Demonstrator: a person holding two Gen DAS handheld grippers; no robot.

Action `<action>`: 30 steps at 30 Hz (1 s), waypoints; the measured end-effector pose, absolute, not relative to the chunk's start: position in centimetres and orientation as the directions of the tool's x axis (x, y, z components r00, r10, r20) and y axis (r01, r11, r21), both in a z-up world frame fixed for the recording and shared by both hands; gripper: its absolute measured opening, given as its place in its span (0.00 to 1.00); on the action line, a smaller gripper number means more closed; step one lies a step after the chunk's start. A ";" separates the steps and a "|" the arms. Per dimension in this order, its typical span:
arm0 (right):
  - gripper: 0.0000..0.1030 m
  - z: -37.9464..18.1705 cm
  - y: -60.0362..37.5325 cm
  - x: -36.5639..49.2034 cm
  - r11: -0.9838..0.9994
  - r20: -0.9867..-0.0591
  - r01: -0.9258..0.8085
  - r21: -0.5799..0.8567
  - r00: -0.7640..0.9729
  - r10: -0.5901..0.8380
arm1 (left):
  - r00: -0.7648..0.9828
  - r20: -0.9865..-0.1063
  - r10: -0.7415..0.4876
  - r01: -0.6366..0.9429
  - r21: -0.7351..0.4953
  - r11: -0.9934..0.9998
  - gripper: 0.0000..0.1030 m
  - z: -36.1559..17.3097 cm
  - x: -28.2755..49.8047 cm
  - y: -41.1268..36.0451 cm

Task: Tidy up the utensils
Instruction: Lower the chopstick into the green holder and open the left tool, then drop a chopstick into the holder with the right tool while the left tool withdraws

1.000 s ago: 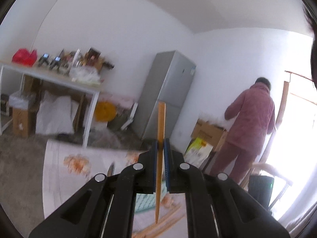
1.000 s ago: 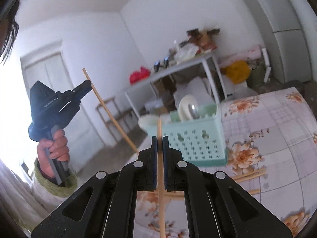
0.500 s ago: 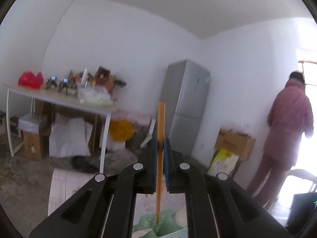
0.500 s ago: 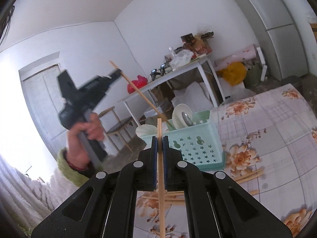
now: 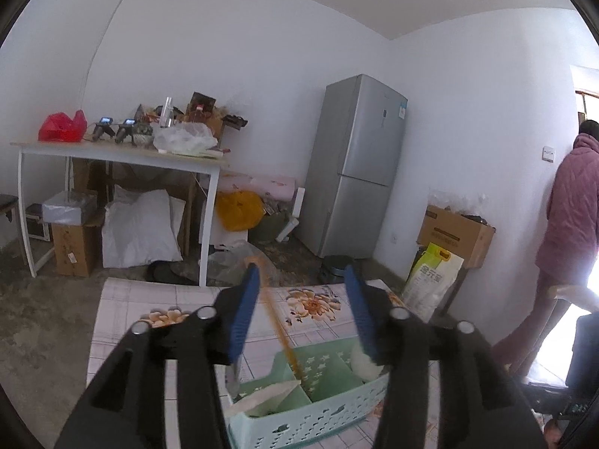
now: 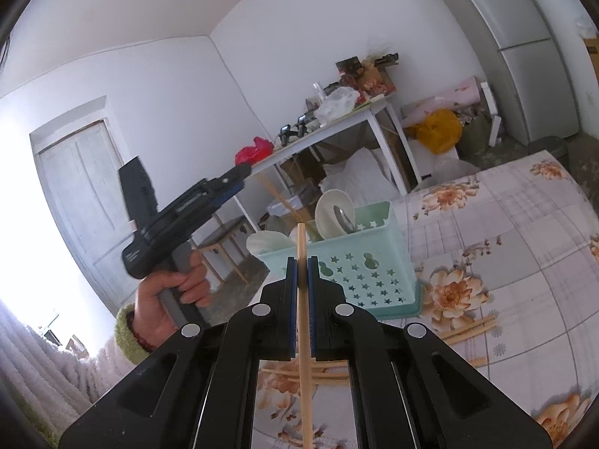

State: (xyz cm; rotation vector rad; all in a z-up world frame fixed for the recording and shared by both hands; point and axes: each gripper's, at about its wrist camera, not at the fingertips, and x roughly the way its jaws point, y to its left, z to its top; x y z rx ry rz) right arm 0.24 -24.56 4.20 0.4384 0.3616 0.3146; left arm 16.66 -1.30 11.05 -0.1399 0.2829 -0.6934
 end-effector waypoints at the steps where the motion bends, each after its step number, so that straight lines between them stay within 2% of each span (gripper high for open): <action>1: 0.03 4.4 -24.5 0.3 0.863 -0.268 -0.217 0.457 0.891 0.367 | 0.734 -0.206 -0.647 0.611 -0.217 0.762 0.53 11.2 16.2 -1.0; 8: 0.03 7.7 -24.6 2.1 0.887 -0.219 -0.253 0.387 0.909 0.355 | 0.726 -0.174 -0.665 0.638 -0.191 0.746 0.73 12.1 12.3 1.5; 13: 0.03 11.6 -24.4 4.7 0.905 -0.157 -0.290 0.312 0.924 0.350 | 0.702 -0.219 -0.678 0.656 -0.172 0.735 0.90 10.7 9.6 2.8; 16: 0.03 13.9 -24.1 6.6 0.907 -0.120 -0.314 0.280 0.926 0.357 | 0.699 -0.271 -0.662 0.648 -0.151 0.746 0.94 8.9 8.5 3.2; 23: 0.03 18.6 -22.6 10.9 0.918 -0.046 -0.348 0.193 0.931 0.363 | 0.699 -0.382 -0.604 0.581 -0.189 0.792 0.94 4.3 7.3 5.0; 30: 0.04 18.7 -21.2 14.4 0.941 -0.027 -0.306 0.143 0.949 0.313 | 0.721 -0.441 -0.535 0.494 -0.215 0.842 0.94 2.3 8.0 6.9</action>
